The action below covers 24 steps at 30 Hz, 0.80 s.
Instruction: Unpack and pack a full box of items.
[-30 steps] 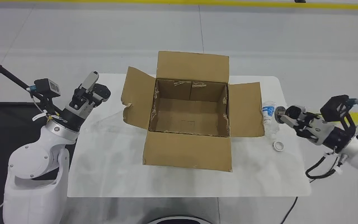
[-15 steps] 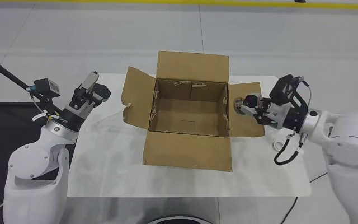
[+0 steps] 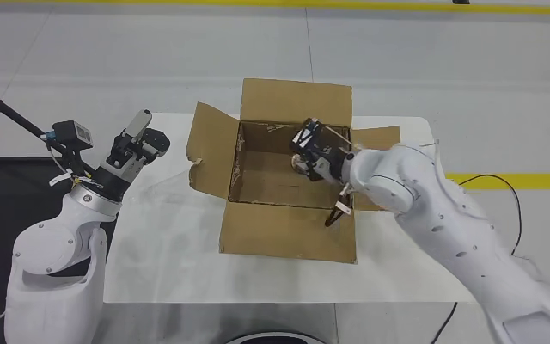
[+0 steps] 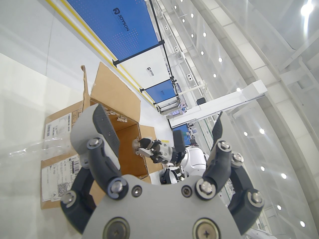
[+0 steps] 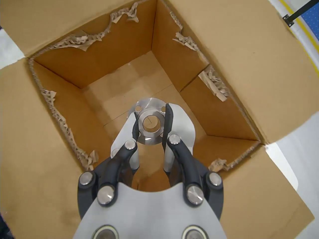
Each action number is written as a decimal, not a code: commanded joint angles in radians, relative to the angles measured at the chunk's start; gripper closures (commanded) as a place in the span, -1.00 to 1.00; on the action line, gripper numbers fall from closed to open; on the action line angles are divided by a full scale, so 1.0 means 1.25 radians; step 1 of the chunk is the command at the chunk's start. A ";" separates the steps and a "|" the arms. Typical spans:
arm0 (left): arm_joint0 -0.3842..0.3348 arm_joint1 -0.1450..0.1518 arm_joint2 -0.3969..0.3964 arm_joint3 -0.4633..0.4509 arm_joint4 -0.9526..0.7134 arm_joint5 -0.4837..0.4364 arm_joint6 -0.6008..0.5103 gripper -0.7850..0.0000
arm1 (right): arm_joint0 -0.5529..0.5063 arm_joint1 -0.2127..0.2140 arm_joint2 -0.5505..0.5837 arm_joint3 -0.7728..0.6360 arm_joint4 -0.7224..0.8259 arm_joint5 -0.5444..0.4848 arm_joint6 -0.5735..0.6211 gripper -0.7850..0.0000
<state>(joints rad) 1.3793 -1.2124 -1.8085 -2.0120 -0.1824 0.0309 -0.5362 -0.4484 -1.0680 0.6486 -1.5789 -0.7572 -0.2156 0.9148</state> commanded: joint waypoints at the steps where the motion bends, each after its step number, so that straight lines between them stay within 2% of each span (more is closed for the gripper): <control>1: 0.000 0.000 0.000 0.000 0.000 0.000 0.000 -1.00 | 0.043 -0.033 -0.062 0.066 -0.007 0.011 -0.003 1.00; 6: 0.000 0.000 0.000 0.000 0.000 0.000 0.000 -1.00 | 0.105 -0.114 -0.172 0.194 -0.018 0.036 -0.017 1.00; 11: 0.000 0.000 0.000 0.000 0.000 0.000 0.000 -1.00 | 0.140 -0.190 -0.243 0.306 -0.033 0.062 -0.029 1.00; 18: 0.000 0.000 0.000 0.000 0.000 0.000 0.000 -1.00 | 0.164 -0.283 -0.291 0.465 -0.019 0.045 -0.043 1.00; 24: 0.000 0.000 0.000 0.000 0.000 0.000 0.000 -1.00 | 0.177 -0.341 -0.302 0.577 -0.009 0.014 -0.055 1.00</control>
<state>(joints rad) 1.3793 -1.2124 -1.8085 -2.0120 -0.1824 0.0309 -0.5362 -0.2297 -1.4847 0.2719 -0.8798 -0.7690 -0.1926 0.8483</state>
